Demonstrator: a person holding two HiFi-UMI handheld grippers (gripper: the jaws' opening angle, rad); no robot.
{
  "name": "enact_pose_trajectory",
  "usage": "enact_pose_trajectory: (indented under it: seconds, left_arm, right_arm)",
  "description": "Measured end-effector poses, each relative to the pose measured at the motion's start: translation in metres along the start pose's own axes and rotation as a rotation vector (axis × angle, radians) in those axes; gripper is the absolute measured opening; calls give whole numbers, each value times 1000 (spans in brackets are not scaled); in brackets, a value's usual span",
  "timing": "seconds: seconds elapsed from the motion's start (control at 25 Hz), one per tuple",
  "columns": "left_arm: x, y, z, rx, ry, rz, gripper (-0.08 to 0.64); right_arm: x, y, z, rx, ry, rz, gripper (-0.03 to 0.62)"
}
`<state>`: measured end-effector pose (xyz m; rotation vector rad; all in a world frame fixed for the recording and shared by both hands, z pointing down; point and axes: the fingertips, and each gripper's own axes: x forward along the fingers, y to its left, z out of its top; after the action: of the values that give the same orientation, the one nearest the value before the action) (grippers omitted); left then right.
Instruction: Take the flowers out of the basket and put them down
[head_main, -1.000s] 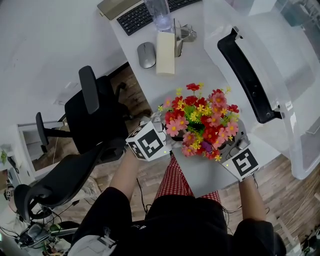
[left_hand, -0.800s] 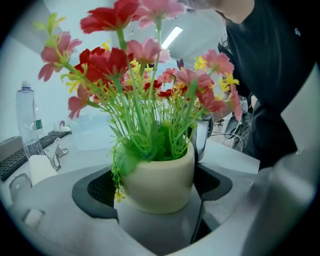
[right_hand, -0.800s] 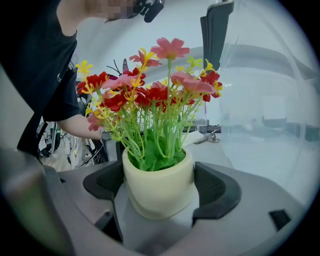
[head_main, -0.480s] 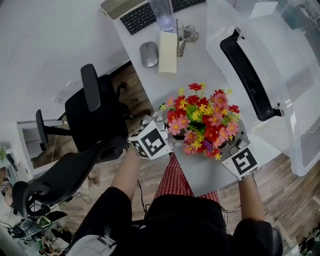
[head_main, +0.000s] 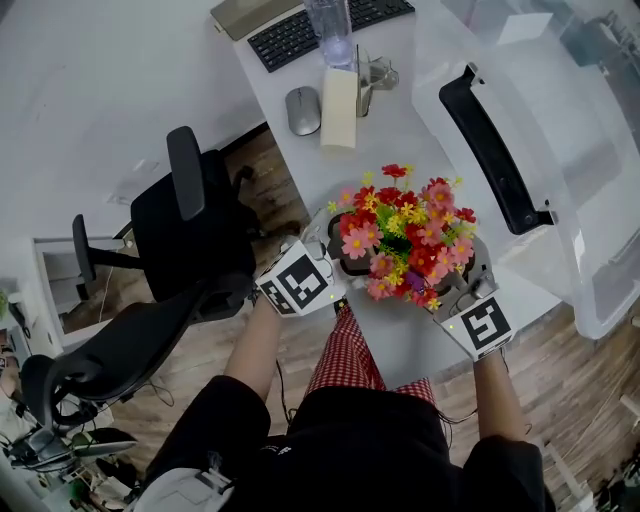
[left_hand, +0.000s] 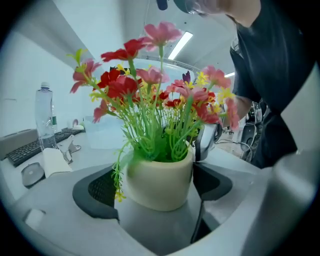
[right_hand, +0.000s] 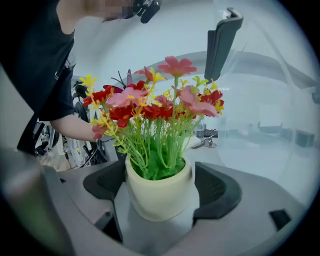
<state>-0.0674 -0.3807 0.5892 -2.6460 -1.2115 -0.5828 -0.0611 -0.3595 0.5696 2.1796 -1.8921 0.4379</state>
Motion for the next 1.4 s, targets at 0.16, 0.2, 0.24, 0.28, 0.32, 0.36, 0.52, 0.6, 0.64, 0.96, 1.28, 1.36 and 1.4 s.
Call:
enact_pose_trajectory:
  seconds: [0.16, 0.2, 0.24, 0.28, 0.32, 0.36, 0.52, 0.6, 0.64, 0.96, 1.28, 1.36, 1.4]
  left_arm:
    - [-9, 3, 5, -17, -27, 28, 462]
    - [-12, 3, 7, -24, -40, 35, 462]
    - [-15, 3, 10, -25, -48, 43, 462]
    - [-18, 3, 12, -17, -49, 55, 462]
    - [-21, 3, 13, -4, -43, 67, 462]
    - [-24, 3, 15, 7, -37, 77, 462]
    - [-35, -3, 24, 3, -46, 91, 460]
    - [-39, -7, 23, 6, -26, 96, 460]
    - [-41, -9, 23, 10, -15, 98, 460]
    - [-61, -24, 44, 39, -36, 122, 456]
    - [-82, -34, 69, 18, -108, 150, 414]
    - [-86, -37, 77, 16, -127, 155, 407]
    - [-89, -39, 81, 15, -138, 157, 403]
  right_arm:
    - [-3, 2, 2, -10, -1, -20, 443]
    - [-5, 3, 3, -11, -2, -27, 443]
    - [-7, 4, 3, -13, 0, -33, 443]
    - [-8, 5, 4, -17, 5, -37, 443]
    - [-10, 6, 5, -19, 8, -41, 442]
    - [-12, 7, 6, -17, 10, -44, 442]
    - [-20, 13, 8, 17, 36, -53, 442]
    - [-24, 16, 11, 30, 43, -62, 442]
    - [-26, 16, 13, 40, 42, -69, 441]
    - [-51, 23, 31, 98, 0, -124, 440]
    - [-68, 27, 50, 120, -62, -161, 382]
    - [-71, 29, 57, 123, -79, -167, 379]
    - [-74, 31, 60, 121, -85, -170, 374]
